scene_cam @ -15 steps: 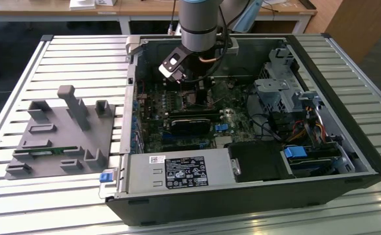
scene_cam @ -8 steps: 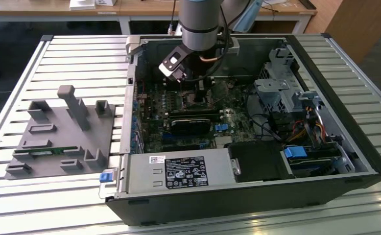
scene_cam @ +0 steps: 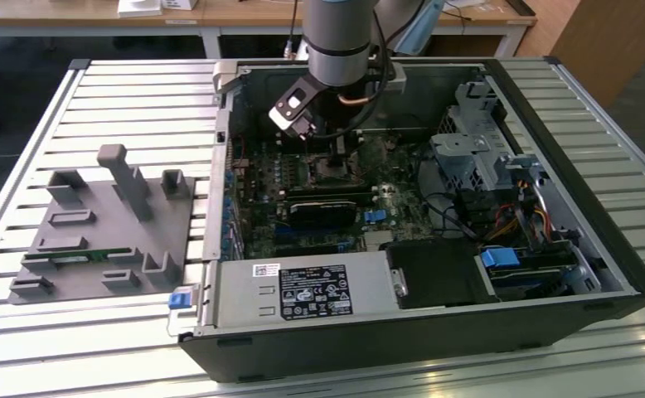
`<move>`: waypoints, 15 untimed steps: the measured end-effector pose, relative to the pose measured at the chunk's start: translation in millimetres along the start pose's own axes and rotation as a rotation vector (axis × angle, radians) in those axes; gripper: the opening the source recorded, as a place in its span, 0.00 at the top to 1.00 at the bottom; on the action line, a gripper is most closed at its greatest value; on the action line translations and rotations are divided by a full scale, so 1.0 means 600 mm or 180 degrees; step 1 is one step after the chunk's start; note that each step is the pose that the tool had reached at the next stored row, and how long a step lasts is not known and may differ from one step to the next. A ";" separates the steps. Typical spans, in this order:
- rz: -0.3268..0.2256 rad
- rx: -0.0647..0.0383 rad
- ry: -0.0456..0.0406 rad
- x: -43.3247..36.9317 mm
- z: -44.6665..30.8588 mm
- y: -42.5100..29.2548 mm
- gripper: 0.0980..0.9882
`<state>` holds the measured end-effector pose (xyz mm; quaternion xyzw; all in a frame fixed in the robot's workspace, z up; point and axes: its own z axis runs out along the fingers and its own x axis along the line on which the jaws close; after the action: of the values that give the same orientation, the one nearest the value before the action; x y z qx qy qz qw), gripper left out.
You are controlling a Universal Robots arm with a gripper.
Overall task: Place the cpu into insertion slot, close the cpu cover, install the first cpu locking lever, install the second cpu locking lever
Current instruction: 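Place the cpu into insertion slot, then close the cpu cover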
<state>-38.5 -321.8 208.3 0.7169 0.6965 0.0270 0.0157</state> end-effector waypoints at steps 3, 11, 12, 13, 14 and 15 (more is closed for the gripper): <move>0.0000 0.0001 0.0000 0.000 -0.003 0.000 0.98; 0.0000 0.0002 0.0000 0.000 -0.007 0.000 0.98; 0.0000 0.0002 0.0000 0.000 -0.008 0.000 0.98; 0.0000 0.0003 0.0000 0.000 -0.009 0.001 0.98; 0.0000 0.0002 0.0000 0.000 -0.010 0.001 0.98; 0.0000 0.0002 0.0000 0.000 -0.011 0.001 0.98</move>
<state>-38.5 -321.8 215.1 0.7169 0.6965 0.0268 0.0154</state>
